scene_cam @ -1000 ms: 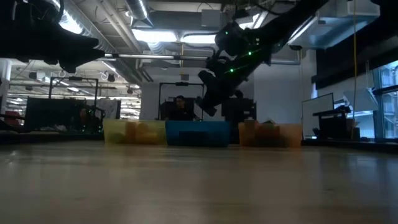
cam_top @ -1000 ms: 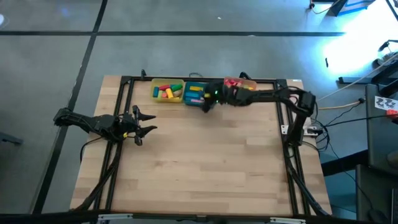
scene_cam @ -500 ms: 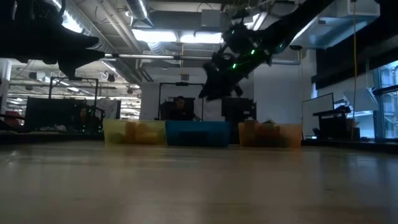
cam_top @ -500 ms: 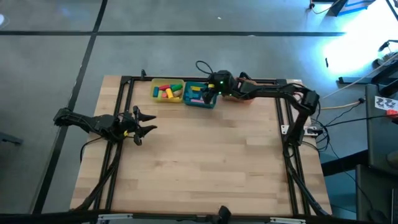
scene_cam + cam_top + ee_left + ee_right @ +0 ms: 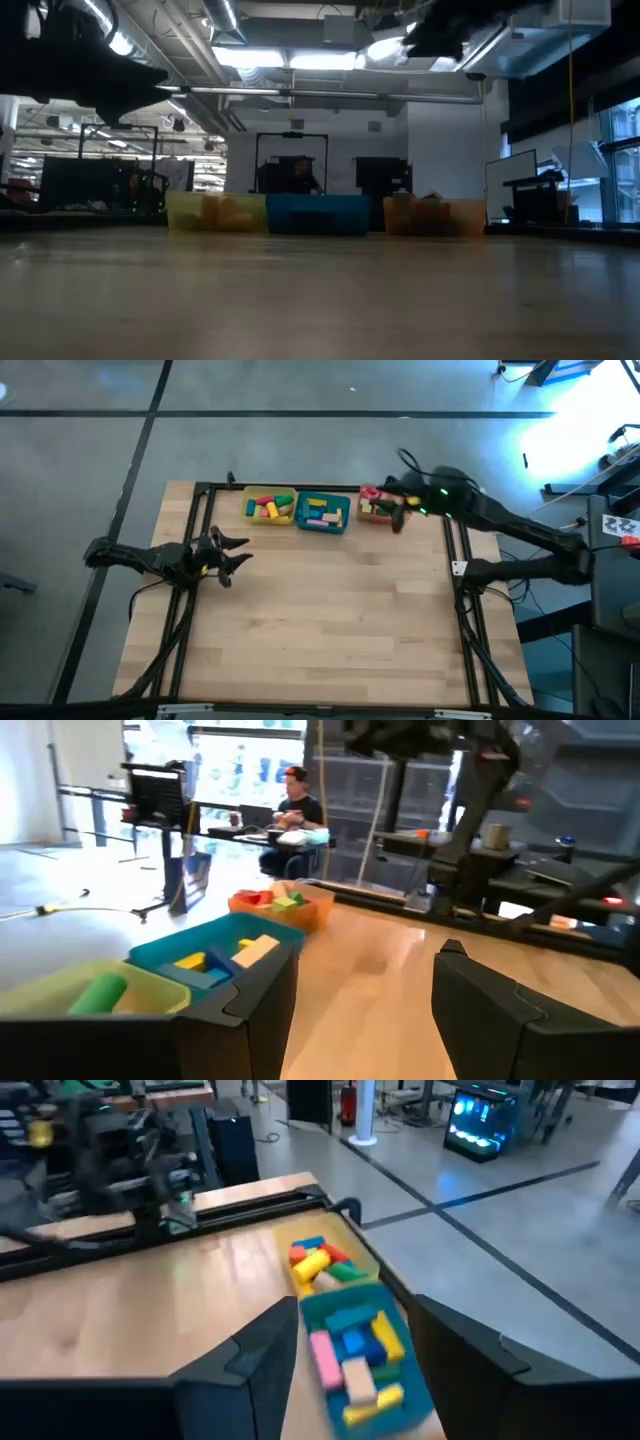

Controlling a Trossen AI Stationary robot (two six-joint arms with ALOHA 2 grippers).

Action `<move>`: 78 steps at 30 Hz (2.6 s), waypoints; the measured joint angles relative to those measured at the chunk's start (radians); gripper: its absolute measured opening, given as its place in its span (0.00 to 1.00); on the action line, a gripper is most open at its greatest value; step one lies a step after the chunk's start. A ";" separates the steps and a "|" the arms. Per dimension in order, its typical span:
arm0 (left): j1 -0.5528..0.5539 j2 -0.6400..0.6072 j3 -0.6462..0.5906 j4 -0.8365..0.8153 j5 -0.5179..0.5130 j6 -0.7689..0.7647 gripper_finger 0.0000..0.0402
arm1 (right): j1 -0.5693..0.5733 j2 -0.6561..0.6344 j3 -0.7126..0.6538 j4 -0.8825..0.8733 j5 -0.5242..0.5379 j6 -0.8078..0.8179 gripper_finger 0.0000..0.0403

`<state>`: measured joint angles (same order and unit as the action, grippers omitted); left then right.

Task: Sort blocks by size
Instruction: Return to Home Position

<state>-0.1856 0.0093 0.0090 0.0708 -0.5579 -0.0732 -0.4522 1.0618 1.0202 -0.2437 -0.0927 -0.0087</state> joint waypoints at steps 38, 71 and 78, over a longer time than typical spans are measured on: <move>0.025 0.000 0.000 -0.003 0.031 -0.166 0.49 | 0.001 -1.038 -0.983 0.346 -0.193 0.287 0.48; 0.025 0.000 0.000 -0.003 0.030 -0.213 0.49 | 0.172 -1.059 -1.011 0.300 -0.118 0.219 0.48; 0.025 0.000 0.000 -0.003 0.030 -0.213 0.49 | 0.219 -1.059 -1.011 0.300 -0.117 0.219 0.48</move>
<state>-0.1608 0.0090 0.0090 0.0680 -0.5277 -0.2858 -0.2333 0.0025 0.0090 0.0559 -0.2100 0.2108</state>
